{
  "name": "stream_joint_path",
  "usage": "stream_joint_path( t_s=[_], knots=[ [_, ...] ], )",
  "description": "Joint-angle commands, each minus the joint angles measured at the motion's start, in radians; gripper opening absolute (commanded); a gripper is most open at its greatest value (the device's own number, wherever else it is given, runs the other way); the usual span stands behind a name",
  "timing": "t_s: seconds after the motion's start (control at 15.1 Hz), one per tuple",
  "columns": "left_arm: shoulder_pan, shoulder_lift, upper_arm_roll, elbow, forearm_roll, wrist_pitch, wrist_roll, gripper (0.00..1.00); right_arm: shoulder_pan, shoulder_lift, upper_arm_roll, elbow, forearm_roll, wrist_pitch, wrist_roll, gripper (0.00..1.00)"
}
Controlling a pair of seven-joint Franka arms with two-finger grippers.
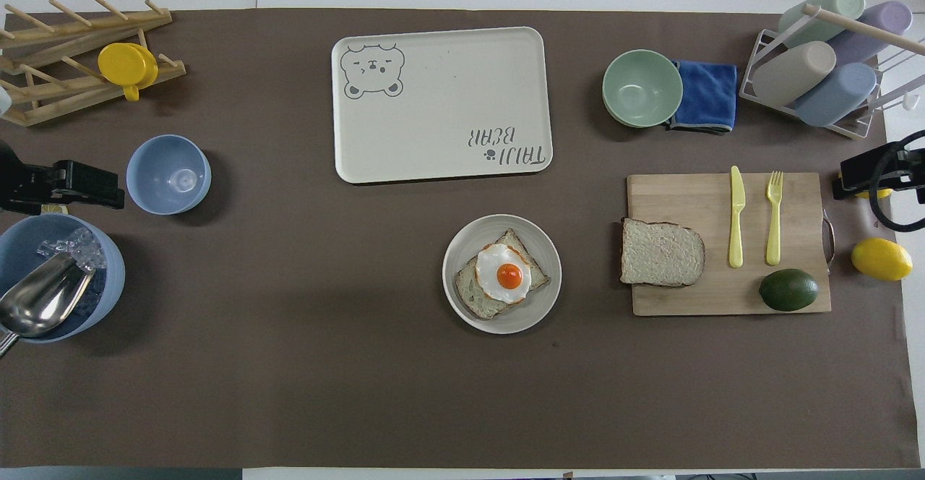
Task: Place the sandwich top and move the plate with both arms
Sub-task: 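Move the right gripper in toward the bread slice on the board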
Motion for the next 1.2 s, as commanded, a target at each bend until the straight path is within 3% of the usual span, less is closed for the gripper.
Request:
stream_joint_path(
  t_s=[0.0, 0.46, 0.6, 0.8, 1.13],
  knots=[
    [-0.010, -0.004, 0.010, 0.009, 0.015, -0.020, 0.002, 1.00, -0.007, 0.011, 0.014, 0.019, -0.019, -0.005, -0.012, 1.00],
    [-0.010, -0.004, 0.010, 0.009, 0.015, -0.020, 0.002, 1.00, -0.001, -0.006, 0.011, 0.008, -0.003, -0.013, 0.000, 1.00],
    [-0.010, -0.004, 0.008, 0.009, 0.015, -0.020, 0.002, 1.00, 0.019, -0.011, 0.023, -0.033, -0.025, 0.039, -0.029, 1.00],
    [-0.010, -0.004, 0.008, 0.009, 0.015, -0.020, 0.002, 1.00, 0.173, 0.059, 0.026, -0.033, -0.247, 0.059, 0.042, 1.00],
    [-0.010, -0.004, 0.008, 0.009, 0.015, -0.020, 0.002, 1.00, 0.362, 0.210, 0.028, -0.038, -0.356, 0.085, 0.240, 1.00]
  ],
)
